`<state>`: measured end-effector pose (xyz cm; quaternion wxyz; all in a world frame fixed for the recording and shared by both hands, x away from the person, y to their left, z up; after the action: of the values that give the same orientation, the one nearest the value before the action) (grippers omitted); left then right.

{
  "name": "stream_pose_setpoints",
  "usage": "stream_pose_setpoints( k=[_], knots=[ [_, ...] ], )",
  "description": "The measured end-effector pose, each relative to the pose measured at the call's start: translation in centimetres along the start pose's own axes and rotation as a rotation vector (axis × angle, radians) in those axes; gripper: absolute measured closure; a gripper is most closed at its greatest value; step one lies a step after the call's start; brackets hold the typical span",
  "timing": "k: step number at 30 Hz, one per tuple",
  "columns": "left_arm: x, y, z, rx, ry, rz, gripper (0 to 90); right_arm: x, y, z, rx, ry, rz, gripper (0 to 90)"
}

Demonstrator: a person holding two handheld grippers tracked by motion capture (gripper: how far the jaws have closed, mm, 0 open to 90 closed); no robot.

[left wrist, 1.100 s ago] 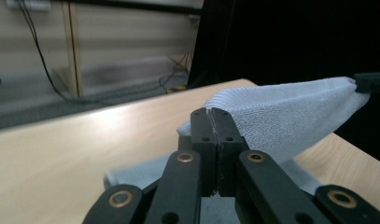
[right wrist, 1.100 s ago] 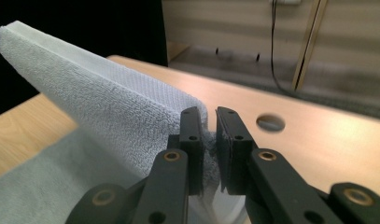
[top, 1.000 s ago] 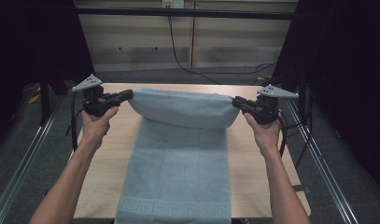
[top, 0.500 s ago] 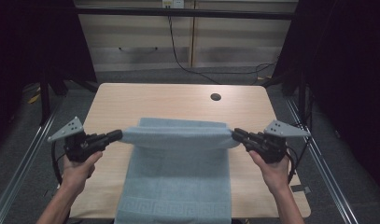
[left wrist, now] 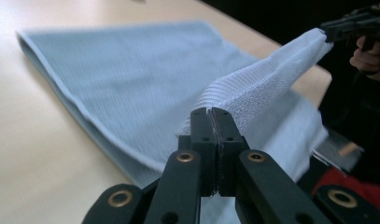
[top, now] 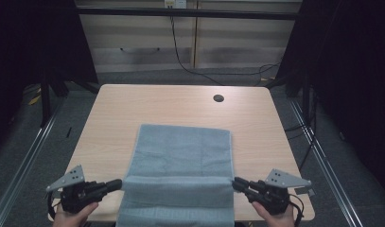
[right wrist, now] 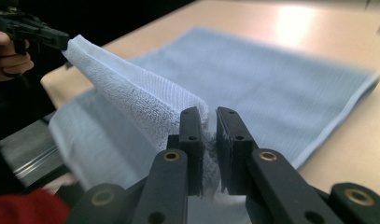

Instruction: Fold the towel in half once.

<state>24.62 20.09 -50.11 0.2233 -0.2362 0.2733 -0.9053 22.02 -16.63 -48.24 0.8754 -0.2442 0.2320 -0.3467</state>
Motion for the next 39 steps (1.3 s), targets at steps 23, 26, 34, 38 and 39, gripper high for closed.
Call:
stream_pose_setpoints(
  k=[23,26,34,38,39],
  knots=[
    [-6.4,7.4,3.7,-0.148,-0.006,0.036,63.3,3.4,7.5,0.7,-0.170,-0.012,0.025,56.1],
    [-8.4,8.5,5.0,-0.141,-0.017,0.084,61.4,5.4,9.0,2.3,-0.168,-0.002,0.004,55.3],
    [-10.6,11.3,5.1,-0.179,0.017,0.187,64.2,8.8,13.4,3.4,-0.224,0.004,-0.072,53.5],
    [-10.4,11.4,4.5,-0.185,0.028,0.197,65.3,9.0,14.7,2.5,-0.262,0.001,-0.088,53.1],
    [-10.3,11.3,4.3,-0.187,0.028,0.195,65.6,9.0,14.7,2.5,-0.257,-0.001,-0.090,53.1]
  ],
)
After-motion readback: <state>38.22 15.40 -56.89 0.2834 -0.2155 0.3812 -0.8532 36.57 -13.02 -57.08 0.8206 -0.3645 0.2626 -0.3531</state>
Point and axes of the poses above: each handheld gripper's, and its own axes: y roughly forward along the jaws, z roughly out of its top, x roughly to its right, the point moved 10 cm from there along y, roughly forward along the jaws, and after that the axes turned 11 degrees about -x, right-handed, at the moved point
